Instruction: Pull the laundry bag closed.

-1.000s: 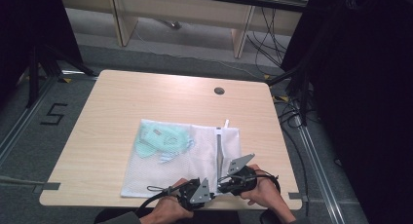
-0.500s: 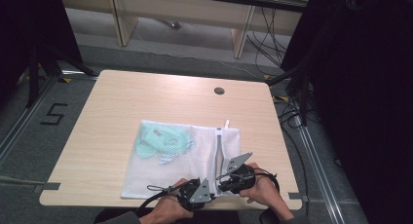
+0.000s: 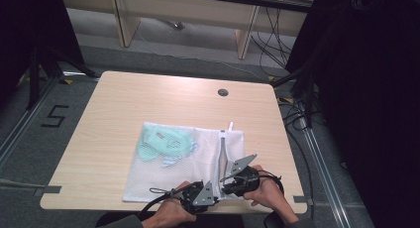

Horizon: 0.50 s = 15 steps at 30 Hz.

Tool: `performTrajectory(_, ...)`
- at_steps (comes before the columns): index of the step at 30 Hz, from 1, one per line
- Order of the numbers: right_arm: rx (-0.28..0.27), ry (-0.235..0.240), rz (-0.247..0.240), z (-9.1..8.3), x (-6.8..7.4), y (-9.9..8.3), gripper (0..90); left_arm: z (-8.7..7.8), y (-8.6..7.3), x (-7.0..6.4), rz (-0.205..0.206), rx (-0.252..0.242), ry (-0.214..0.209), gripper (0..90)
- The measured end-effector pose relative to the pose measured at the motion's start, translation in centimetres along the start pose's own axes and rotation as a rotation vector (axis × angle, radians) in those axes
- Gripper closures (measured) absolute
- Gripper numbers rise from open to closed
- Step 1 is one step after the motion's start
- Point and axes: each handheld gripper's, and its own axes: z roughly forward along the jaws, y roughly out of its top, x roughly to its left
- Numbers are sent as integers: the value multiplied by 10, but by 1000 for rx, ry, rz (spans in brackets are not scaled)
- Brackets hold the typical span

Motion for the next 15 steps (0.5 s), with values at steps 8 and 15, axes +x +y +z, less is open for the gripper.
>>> performTrajectory(8,6,-8,6,1,-2,2,864,-1,1,0,1,2,-1,889)
performTrajectory(15,8,-9,0,1,-5,4,864,-2,1,2,7,5,3,889)
